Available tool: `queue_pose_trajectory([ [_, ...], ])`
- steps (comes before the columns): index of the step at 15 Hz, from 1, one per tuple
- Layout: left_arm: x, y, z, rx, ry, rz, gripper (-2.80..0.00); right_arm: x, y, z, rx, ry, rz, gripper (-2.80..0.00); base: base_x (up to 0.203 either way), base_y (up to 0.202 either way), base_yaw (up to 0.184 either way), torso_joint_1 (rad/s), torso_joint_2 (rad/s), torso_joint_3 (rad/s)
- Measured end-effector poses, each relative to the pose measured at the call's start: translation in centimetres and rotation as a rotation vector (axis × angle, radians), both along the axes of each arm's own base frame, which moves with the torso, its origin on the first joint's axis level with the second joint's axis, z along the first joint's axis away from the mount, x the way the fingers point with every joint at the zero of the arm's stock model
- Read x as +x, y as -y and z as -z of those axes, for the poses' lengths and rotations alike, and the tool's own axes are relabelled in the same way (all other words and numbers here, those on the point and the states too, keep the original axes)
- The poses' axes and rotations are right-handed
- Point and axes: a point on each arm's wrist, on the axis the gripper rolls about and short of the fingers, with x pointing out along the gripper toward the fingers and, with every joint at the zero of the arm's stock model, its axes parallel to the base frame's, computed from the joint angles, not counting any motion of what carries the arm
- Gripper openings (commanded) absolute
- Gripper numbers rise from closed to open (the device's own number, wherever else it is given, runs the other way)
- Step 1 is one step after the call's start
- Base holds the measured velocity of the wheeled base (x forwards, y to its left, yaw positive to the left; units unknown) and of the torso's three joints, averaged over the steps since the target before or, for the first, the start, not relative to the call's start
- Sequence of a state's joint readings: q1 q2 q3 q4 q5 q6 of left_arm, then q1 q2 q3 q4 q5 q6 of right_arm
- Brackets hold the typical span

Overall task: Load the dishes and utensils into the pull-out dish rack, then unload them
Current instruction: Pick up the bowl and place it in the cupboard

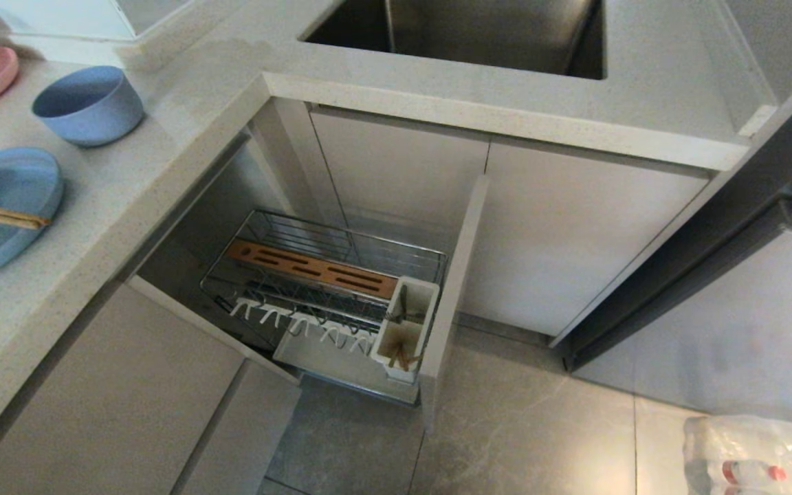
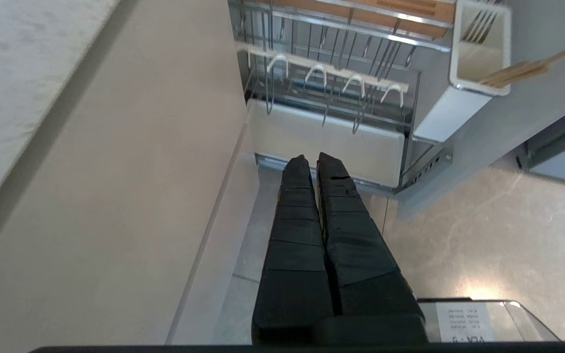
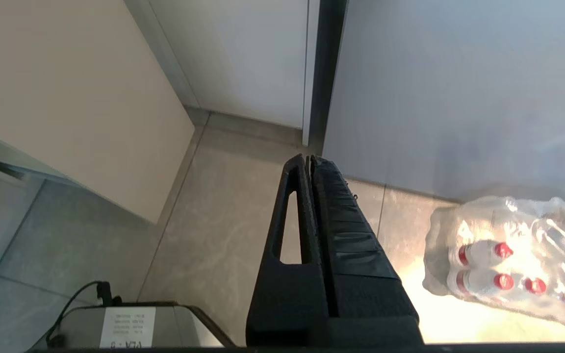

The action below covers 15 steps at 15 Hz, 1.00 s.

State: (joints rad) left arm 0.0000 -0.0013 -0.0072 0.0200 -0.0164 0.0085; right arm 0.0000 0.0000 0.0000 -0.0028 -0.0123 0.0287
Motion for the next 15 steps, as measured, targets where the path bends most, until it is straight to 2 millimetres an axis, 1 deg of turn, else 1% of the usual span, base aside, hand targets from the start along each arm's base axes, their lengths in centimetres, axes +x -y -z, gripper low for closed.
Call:
queue_pose_trajectory([
  [3,0.0,0.0,0.01,0.0,0.0,0.0,-2.8,0.0,0.0,0.0,0.0,0.0,0.0,-2.8,0.0,0.0,0.0,0.003,0.0,-0.067],
  [15,0.01,0.0,0.02,0.002,-0.001,-0.001,-2.8,0.0,0.0,0.0,0.0,0.0,0.0,-2.8,0.0,0.0,0.0,0.0,0.0,0.0],
])
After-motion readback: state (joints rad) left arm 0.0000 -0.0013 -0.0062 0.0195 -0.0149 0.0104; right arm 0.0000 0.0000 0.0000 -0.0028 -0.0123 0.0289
